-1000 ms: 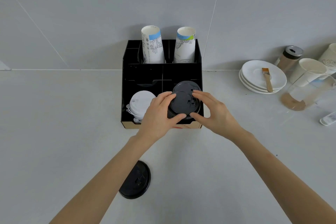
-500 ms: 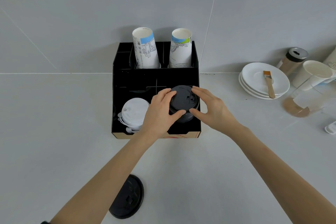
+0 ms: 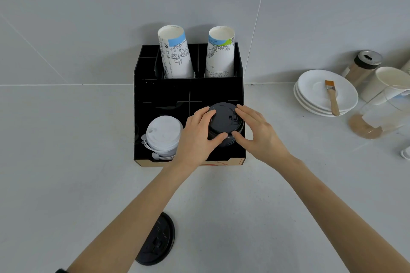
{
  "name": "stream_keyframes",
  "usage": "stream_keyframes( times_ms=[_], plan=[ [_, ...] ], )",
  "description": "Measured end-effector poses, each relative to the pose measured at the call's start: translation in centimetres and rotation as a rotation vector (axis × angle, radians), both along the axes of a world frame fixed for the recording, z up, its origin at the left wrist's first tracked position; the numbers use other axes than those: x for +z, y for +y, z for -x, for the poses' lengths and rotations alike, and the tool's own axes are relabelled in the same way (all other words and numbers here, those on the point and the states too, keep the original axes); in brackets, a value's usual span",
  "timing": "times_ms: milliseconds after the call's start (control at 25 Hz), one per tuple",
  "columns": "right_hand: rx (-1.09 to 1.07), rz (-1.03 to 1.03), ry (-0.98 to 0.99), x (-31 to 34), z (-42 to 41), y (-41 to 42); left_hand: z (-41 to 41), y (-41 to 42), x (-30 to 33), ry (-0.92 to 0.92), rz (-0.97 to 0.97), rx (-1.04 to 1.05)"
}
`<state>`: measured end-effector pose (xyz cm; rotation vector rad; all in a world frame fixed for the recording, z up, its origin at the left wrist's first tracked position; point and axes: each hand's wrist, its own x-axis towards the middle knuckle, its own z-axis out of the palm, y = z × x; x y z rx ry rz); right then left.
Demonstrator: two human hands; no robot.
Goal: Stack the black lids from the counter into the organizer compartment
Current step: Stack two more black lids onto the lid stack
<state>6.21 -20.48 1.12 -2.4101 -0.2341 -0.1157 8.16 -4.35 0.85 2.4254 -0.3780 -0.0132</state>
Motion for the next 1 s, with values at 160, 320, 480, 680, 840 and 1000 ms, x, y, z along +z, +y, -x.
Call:
stream_keyframes(
  times_ms=[160,320,480,680,840,1000],
  plan=[
    [-0.028,-0.053,-0.016,-0.38,0.59,0.29,0.31,0.07,-0.11,-0.014,-0.001,-0.004],
    [-0.05,-0.086,-0.011,-0.44,0.67,0.24,0.02,0.18,0.13,-0.007,-0.005,-0.005],
    [-0.039,-0.059,0.018,-0.2,0.39,-0.15,-0.1,0.34,0.35,-0.022,-0.015,-0.016],
    [-0.014,0.008,0.028,0.18,-0.07,-0.56,-0.25,0.26,0.64,-0.033,-0.025,-0.012],
    [-0.016,0.024,0.03,0.11,0.03,-0.36,-0.31,0.19,0.51,-0.009,-0.026,-0.017],
    [-0.026,0.018,0.04,-0.05,0.31,-0.11,-0.1,0.16,0.27,0.013,0.018,-0.011]
  ],
)
